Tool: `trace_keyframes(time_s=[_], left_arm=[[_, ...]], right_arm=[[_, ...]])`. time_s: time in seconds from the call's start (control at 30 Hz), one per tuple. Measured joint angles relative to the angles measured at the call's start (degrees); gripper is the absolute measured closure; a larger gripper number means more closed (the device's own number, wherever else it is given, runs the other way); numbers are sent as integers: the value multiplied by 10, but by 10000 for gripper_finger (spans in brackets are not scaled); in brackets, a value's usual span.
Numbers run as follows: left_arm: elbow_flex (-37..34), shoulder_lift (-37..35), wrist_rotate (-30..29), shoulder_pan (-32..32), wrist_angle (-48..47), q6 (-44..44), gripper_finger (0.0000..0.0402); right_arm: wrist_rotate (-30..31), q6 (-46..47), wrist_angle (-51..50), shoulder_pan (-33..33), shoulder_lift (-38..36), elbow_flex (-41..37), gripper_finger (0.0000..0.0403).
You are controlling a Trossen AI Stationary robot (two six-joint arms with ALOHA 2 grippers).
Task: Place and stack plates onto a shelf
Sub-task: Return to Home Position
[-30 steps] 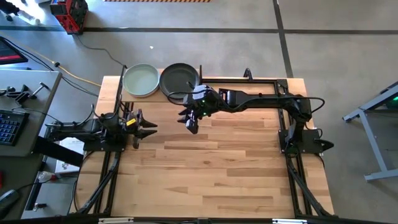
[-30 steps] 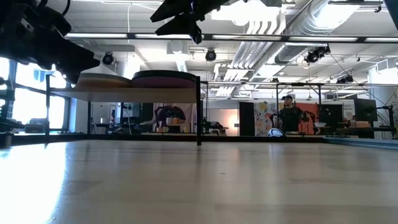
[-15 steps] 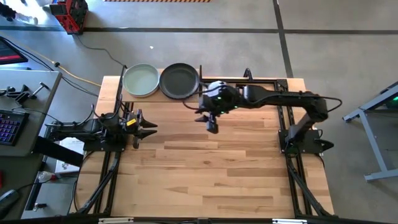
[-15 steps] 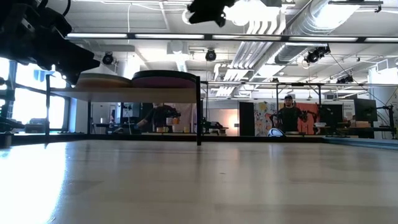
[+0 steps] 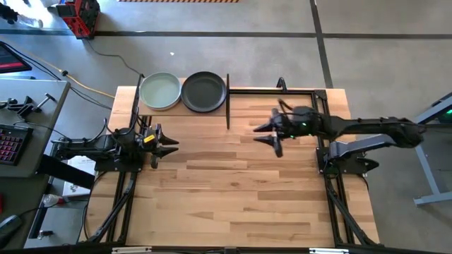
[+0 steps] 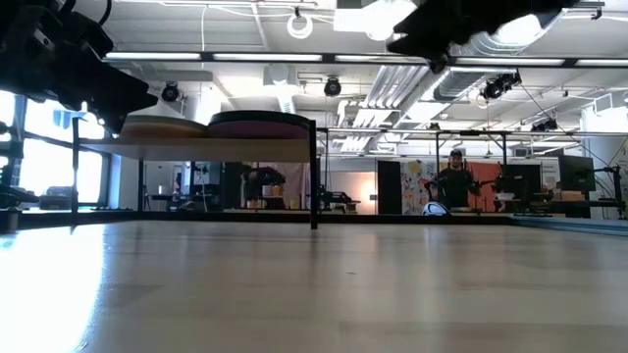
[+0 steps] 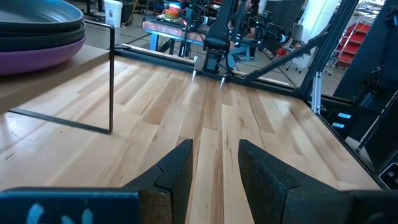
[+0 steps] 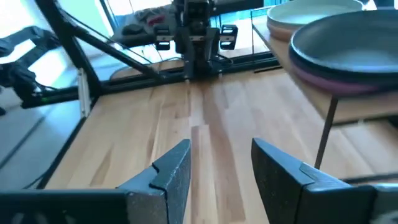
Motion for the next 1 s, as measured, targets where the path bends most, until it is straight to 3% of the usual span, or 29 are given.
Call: trace_keyframes(time_s=[0.37,1.0], left_arm=[[0,0,0,0,0,0,284],[0,0,0,0,0,0,284]], right_arm=[[1,71,39,0,-216,-217,251],[0,91,40,0,-447,-350,251]])
